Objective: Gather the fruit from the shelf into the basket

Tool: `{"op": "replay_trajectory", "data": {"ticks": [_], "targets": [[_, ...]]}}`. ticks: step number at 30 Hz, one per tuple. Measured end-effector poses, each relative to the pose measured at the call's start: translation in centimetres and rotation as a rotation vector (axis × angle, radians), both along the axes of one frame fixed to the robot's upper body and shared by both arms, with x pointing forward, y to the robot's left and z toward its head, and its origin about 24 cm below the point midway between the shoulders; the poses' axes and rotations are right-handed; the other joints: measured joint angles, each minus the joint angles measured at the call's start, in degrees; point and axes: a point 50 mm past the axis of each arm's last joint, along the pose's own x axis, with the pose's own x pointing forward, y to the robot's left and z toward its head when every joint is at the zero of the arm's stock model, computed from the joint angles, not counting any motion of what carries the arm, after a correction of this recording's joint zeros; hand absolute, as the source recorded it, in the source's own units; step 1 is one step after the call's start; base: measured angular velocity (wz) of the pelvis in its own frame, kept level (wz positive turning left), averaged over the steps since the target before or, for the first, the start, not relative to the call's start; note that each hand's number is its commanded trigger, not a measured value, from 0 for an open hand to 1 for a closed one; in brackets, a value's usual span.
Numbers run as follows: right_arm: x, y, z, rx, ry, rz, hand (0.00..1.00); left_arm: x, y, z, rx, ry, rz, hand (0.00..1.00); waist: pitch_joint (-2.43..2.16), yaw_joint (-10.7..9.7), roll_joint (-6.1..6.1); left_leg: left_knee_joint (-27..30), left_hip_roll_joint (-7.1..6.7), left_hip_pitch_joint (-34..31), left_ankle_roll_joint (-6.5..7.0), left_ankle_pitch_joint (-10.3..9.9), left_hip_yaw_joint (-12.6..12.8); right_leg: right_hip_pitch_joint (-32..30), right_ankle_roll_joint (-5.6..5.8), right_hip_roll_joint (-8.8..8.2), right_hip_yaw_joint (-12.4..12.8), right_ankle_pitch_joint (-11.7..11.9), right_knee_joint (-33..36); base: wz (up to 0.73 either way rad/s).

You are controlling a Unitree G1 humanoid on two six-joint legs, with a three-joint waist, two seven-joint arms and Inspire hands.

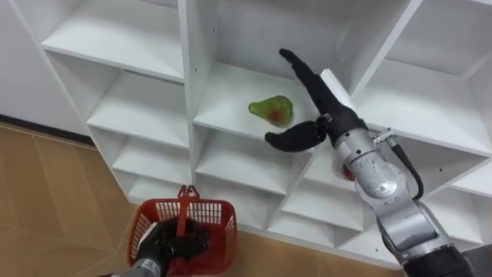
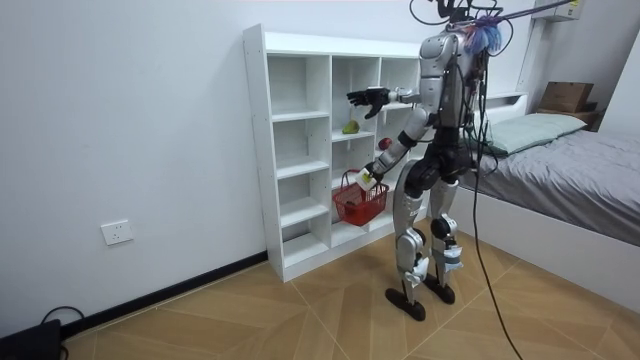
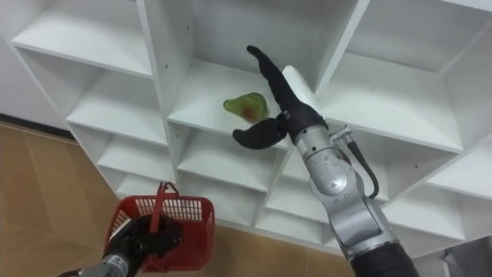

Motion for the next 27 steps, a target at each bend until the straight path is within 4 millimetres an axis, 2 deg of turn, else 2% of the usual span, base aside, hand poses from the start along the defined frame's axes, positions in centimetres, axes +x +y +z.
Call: {"op": "replay_trajectory", "data": {"ticks": [3,10,17,22,27], "targets": [[0.5,-0.6,-0.1,0.008,0.016,-0.016,0.0,-0.1,0.0,-0.1,-0.001,0.014,-0.008,1.0,-0.04,-0.1,-0.31,0.21,-0.11,-0.48,0.06,0.02,-1.04,0.23,0.0,-0.19,-1.3,0.0,-0.01,0.18],[1.1,-1.1,-0.5,0.001,0.033,-0.053,0.0,-0.5,0.3,-0.3,0.013,0.053,-0.027,1.0,-0.06,-0.09,-0.35,0.94,-0.33,-1.03,0.08,0.15,-2.32,0.65,0.01,-0.26,-2.28,-0.01,-0.05,0.12],[1.3,-1.5,-0.9,-0.005,0.05,-0.085,0.0,-1.2,0.9,-0.5,0.017,0.075,-0.034,1.0,-0.58,-0.18,-1.26,1.47,-0.72,-1.78,0.23,0.36,-2.9,0.59,0.08,-0.48,-3.05,-0.05,-0.09,0.07],[2.0,-2.1,-1.2,-0.026,0.068,-0.115,0.0,-1.4,1.2,-0.2,0.011,0.063,-0.053,1.0,-0.56,0.01,-1.39,2.05,-1.05,-2.49,0.36,0.44,-4.05,0.53,0.1,-0.63,-4.14,-0.06,-0.19,0.11],[2.2,-2.9,-2.0,-0.044,0.097,-0.151,0.0,-1.4,1.1,-0.1,-0.009,0.058,-0.073,1.0,-0.34,1.38,-1.03,2.61,-1.09,-2.96,0.36,0.44,-4.44,0.38,0.1,-0.61,-4.45,-0.06,-0.08,0.05]]}}
